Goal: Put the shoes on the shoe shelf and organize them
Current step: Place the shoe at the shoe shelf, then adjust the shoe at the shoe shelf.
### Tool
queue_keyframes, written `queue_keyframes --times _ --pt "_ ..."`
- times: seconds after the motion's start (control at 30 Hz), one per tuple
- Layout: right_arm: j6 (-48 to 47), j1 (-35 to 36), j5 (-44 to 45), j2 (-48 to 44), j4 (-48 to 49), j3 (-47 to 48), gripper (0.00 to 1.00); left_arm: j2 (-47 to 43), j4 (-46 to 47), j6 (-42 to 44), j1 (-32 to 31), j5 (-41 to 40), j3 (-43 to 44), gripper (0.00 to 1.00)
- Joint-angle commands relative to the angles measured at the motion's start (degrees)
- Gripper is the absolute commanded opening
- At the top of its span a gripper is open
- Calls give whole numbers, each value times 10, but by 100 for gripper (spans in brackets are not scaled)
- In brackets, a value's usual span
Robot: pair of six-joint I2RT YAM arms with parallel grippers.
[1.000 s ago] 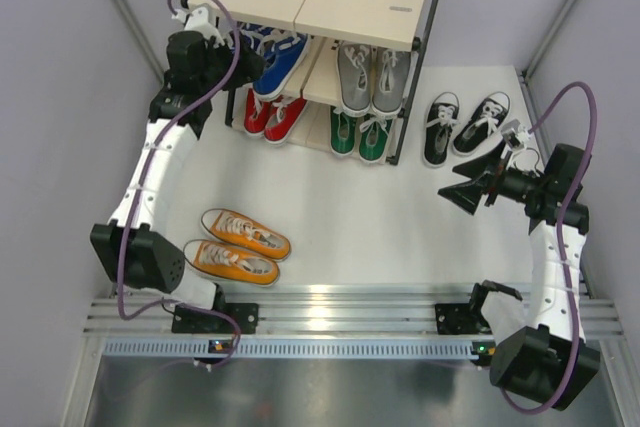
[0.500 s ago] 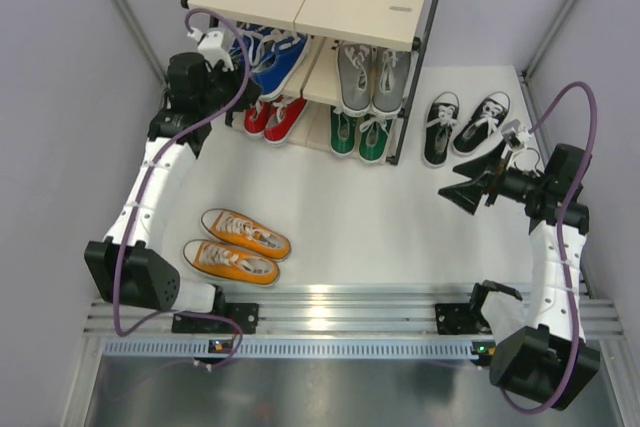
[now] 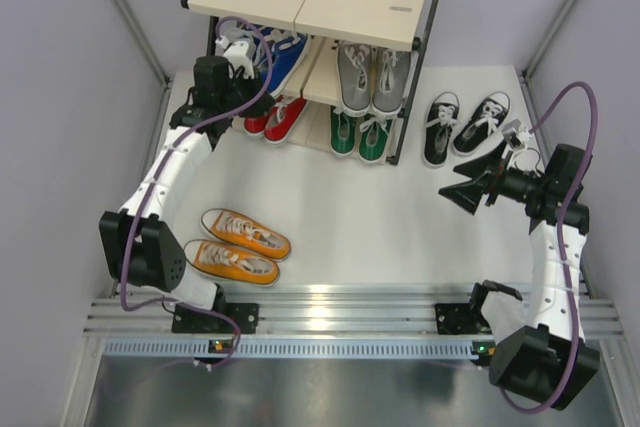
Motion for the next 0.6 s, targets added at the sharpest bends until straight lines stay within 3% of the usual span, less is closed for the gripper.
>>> queue_keyframes --times 0.0,0.57 --pt "-5 -9 -8 1 22 1 99 13 37 11 1 -35 26 21" --pt "-6 -12 -11 2 19 1 99 54 54 10 1 -99 70 25"
